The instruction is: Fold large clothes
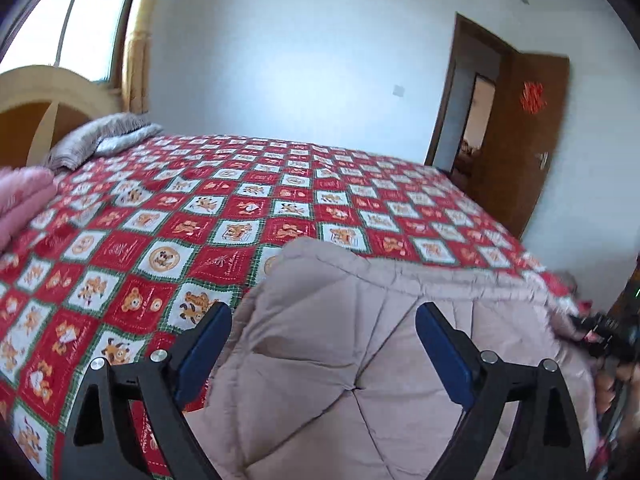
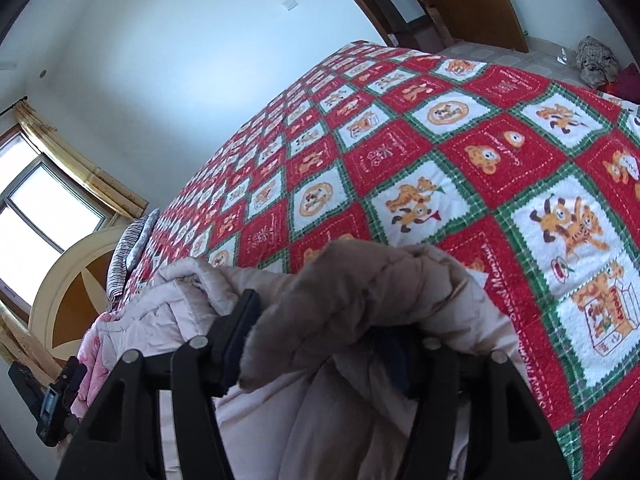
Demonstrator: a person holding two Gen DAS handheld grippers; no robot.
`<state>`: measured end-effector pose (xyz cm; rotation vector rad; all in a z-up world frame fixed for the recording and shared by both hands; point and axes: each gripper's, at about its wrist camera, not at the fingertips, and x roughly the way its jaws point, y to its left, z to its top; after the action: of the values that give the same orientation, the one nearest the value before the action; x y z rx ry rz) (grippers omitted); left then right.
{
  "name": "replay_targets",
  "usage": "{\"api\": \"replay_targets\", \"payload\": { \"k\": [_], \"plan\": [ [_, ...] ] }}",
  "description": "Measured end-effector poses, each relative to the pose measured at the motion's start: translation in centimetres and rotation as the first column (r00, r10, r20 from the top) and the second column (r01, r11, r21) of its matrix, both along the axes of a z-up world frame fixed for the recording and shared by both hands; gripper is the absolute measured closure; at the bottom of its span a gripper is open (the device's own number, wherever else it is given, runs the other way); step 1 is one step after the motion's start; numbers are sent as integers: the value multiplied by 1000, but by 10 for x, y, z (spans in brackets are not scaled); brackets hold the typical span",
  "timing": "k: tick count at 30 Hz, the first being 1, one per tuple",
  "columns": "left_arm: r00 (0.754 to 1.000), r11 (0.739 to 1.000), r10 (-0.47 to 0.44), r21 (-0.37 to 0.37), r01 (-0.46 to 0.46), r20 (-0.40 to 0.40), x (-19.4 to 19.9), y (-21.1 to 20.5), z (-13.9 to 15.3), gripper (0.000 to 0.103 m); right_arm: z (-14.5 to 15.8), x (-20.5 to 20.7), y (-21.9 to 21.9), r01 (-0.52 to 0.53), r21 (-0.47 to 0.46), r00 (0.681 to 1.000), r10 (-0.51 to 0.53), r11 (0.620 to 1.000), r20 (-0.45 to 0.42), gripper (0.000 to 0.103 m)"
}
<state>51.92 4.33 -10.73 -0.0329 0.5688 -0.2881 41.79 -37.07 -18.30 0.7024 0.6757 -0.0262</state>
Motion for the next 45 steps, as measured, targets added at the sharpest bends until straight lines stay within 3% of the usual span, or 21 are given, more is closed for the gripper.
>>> {"api": "replay_targets", "payload": {
  "k": [2, 3, 6, 16, 22, 24, 25, 28, 32, 34, 37, 39, 43, 45],
  "plan": [
    [999, 990, 17, 139, -12, -37, 8, -21, -22, 9, 4, -2, -4, -2, 12, 1000, 2, 1000, 6, 42],
    [997, 985, 31, 170, -18, -78, 13, -24, -34, 9, 6, -4, -7, -4, 21, 1000, 4, 1000, 9, 42],
    [990, 990, 50, 140, -31, -129, 19, -17, -54, 9, 8, -2, -12, -20, 28, 1000, 19, 999, 11, 42],
    [985, 992, 62, 115, -44, -161, 22, -16, -62, 9, 6, -4, -18, -44, 34, 999, 43, 998, 14, 42],
    [982, 992, 70, 120, -49, -173, 23, -16, -66, 9, 17, -12, -30, -38, -46, 999, 39, 998, 17, 42],
    [982, 991, 76, 122, -56, -170, 23, -16, -65, 9, 19, -17, -41, 27, -67, 1000, -26, 997, 13, 33],
    [983, 990, 84, 125, -65, -160, 21, -16, -62, 9, 23, -21, -42, 70, -130, 998, -70, 989, 7, 24],
    [990, 988, 108, 120, -96, -94, 10, -20, -38, 9, 43, -28, -26, 74, -281, 997, -62, 957, 50, 24],
    [999, 998, 47, 40, -47, 8, -11, -40, 4, 9, 73, -31, 12, 58, -361, 991, -9, 931, 136, 24],
    [999, 996, 2, 89, -5, 40, -17, -62, 10, 7, 80, -24, 44, 7, -398, 986, 60, 917, 154, 24],
    [998, 969, -29, 245, 17, 48, -14, -94, -9, 7, 71, -8, 90, -98, -469, 979, 169, 878, 111, 23],
    [1000, 954, -8, 300, 2, 19, -4, -103, -27, 7, 56, 4, 113, -147, -498, 975, 211, 855, 74, 23],
    [996, 974, 45, 227, -26, -80, 19, -88, -52, 7, 17, 29, 136, -221, -526, 972, 232, 821, -45, 23],
    [993, 982, 47, 188, -25, -112, 23, -83, -59, 4, 3, 34, 133, -223, -511, 973, 223, 830, -62, 23]
  ]
}}
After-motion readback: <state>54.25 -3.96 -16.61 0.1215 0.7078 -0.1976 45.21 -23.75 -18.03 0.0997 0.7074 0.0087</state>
